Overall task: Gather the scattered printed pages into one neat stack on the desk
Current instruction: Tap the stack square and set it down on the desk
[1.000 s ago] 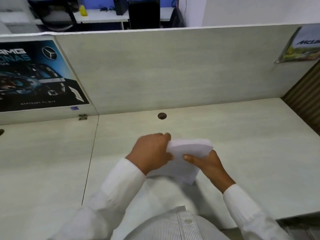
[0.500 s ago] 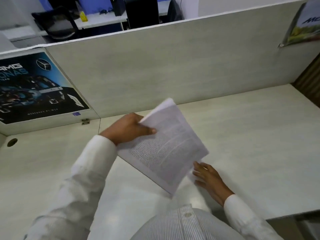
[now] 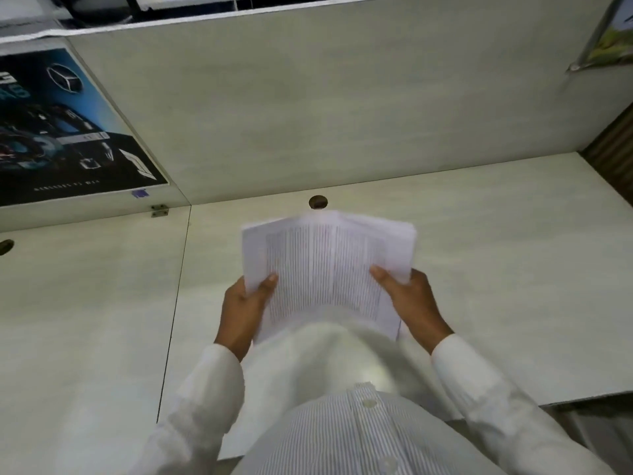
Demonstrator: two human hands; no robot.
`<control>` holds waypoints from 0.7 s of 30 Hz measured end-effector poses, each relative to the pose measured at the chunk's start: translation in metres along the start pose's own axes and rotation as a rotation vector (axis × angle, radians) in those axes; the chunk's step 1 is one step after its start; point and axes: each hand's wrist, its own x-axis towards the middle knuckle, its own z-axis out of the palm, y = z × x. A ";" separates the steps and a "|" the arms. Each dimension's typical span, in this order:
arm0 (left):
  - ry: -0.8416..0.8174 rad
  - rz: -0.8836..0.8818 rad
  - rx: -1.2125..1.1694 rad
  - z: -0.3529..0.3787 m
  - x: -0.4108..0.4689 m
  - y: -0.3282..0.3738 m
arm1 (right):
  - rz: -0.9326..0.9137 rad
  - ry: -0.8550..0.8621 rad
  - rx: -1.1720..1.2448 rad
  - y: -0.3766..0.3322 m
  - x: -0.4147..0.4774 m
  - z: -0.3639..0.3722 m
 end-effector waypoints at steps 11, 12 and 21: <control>0.062 0.012 -0.125 -0.004 0.002 -0.011 | -0.048 -0.041 0.003 0.015 0.007 0.002; 0.079 0.001 -0.135 -0.001 0.003 -0.007 | -0.043 -0.021 0.007 0.011 0.009 0.005; 0.065 0.108 -0.151 -0.010 0.002 -0.009 | -0.074 0.007 0.085 0.012 -0.002 0.000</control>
